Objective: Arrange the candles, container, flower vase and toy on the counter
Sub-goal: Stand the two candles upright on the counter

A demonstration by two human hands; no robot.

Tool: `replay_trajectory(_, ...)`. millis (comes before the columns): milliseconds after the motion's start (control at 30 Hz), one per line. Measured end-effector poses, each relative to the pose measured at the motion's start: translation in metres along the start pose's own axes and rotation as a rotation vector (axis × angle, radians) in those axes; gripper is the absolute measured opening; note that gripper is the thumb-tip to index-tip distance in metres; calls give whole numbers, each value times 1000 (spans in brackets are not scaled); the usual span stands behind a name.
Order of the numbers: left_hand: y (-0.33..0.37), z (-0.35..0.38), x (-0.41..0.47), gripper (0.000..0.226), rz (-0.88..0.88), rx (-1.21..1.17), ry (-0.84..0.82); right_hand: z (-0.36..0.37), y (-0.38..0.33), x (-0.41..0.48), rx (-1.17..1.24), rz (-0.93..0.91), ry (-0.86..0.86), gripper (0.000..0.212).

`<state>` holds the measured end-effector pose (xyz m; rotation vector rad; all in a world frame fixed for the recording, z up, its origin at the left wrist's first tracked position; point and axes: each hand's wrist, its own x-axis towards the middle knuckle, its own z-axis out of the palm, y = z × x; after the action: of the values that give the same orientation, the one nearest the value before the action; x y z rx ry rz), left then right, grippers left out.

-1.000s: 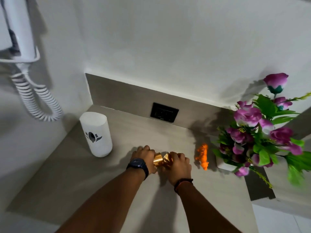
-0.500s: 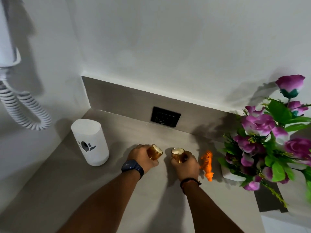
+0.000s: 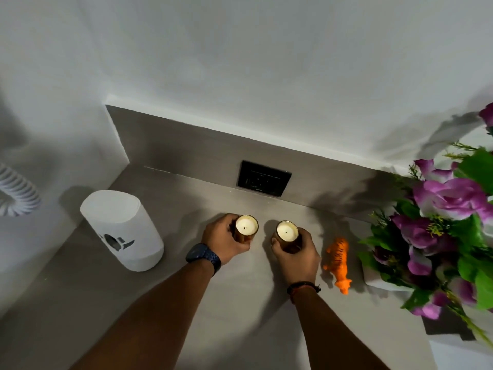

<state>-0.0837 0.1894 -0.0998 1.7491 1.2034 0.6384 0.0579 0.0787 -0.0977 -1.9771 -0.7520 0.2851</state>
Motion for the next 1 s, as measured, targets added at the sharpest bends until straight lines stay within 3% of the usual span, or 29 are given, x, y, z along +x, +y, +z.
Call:
replay_trajectory(133,0,-1,1,59,31,12,1,1,0,-2,10,15,-14,56)
replay_trajectory(200,0,-5,-3,73,62,74,20,-1,-3,-5,17,22,-33,64)
replay_trajectory(333,-7,-20,-28,103,-39,68,56,-6,-10,-16,11,52,-11,82)
replay_trajectory(500,-27,-44,-76,78,-154,52,236,-14,-22,-40,-39,75,11,78)
replay_trajectory(600,-36,-59,-100,42,-191,7,424,-18,-22,-59,-105,34,-47,68)
replay_trajectory(667,-36,-68,-110,39,-203,-16,578,-23,-16,-72,-223,-33,-145,67)
replay_trajectory(833,-29,-92,-115,54,-270,40,907,-31,17,-95,-686,-263,-478,91)
replay_trajectory(1000,-32,-106,-104,109,-374,28,937,-29,29,-97,-733,-289,-461,92)
